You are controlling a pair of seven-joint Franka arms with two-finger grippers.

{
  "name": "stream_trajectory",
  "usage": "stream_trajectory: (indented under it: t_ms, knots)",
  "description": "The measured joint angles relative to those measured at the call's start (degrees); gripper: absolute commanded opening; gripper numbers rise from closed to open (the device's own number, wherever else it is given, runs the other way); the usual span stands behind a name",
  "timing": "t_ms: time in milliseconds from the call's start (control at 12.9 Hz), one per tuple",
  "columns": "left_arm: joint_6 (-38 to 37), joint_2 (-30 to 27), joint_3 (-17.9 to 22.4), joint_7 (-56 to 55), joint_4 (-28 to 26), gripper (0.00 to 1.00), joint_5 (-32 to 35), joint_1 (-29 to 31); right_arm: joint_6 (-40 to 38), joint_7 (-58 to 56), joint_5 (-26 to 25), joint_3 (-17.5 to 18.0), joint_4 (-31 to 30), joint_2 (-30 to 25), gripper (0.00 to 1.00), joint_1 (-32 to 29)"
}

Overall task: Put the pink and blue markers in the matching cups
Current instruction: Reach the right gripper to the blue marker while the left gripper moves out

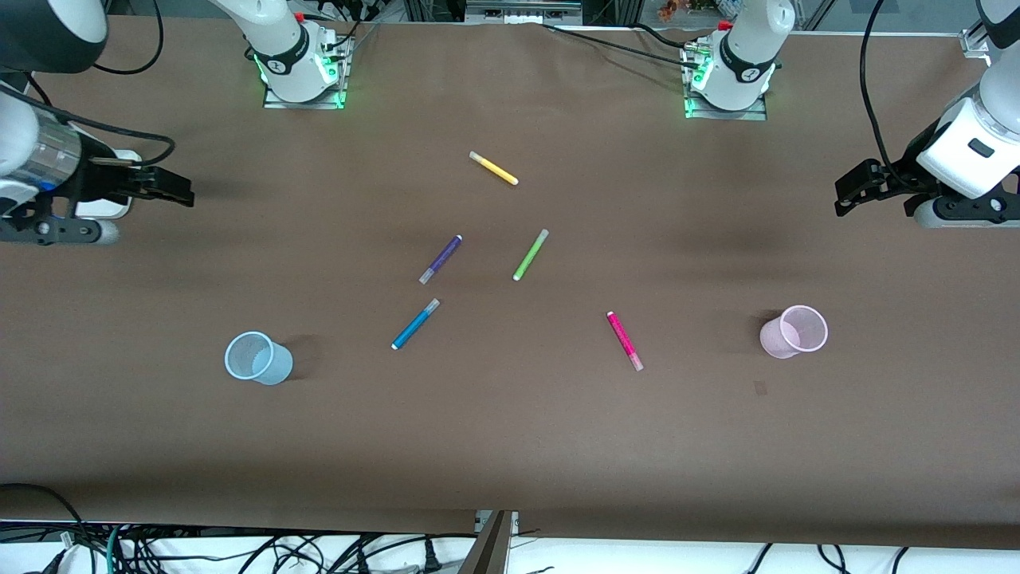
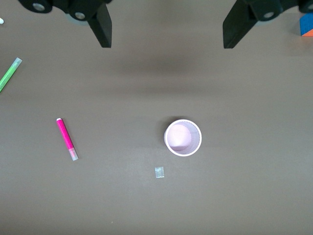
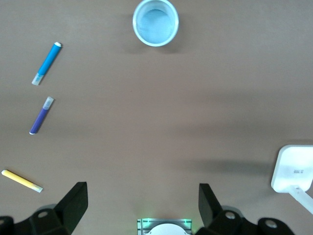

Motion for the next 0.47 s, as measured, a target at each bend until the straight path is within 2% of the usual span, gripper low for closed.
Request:
stream_trajectory:
  t_ms: [233,465]
  knots:
    - [-0.1,0.0,0.0,0.0,0.0,1.0,0.0,0.0,3.7,7.4,0.1,0.2,0.0,2.2,1.0,3.4]
    - [-0.3,0.0,0.0,0.0,0.0,1.0,0.0,0.0,8.8,13.5,0.1,0.3,0.0,6.8,1.0,7.5]
